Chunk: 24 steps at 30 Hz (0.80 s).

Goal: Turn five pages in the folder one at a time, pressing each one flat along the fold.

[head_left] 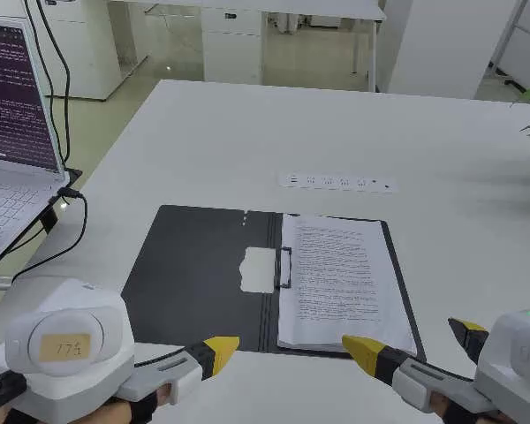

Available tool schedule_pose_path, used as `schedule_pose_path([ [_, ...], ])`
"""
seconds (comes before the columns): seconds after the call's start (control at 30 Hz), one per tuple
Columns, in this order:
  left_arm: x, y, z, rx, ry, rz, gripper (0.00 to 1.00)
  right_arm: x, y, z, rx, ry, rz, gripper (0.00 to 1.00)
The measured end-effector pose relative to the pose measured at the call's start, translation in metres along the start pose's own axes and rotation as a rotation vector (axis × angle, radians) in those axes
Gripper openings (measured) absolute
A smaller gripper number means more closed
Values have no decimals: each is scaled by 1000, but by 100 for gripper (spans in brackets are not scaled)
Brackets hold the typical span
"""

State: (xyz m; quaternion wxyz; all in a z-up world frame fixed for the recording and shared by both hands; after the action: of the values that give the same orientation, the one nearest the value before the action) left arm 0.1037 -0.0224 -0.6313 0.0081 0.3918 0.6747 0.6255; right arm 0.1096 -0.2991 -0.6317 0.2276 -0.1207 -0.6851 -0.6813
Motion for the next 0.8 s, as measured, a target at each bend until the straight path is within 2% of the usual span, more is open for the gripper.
schedule_pose_path([
  [0.47, -9, 7, -5, -6, -21, -16, 97, -1, 1, -3, -11, -15, -3, 100],
  [0.63, -10, 8, -5, -12, -27, -15, 98, -2, -2, -4, -12, -14, 11, 100],
  [0.8, -9, 7, -5, -11, -29, -14, 98, -2, -1, -4, -15, -20, 3, 100],
])
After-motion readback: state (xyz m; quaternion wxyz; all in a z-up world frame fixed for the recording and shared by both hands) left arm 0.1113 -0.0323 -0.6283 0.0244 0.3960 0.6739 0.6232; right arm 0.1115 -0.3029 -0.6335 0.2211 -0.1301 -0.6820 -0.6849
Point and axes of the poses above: the centre of the closed fingertips' face, and the gripper's own axes: x roughly backward along the fingers, z roughly to its left, y roughly out of its top, the point moved 3 cm from there along x, roughly backward along the fingers, and after that the axes turned 15 degrees about -y, right-handed, at the moved point
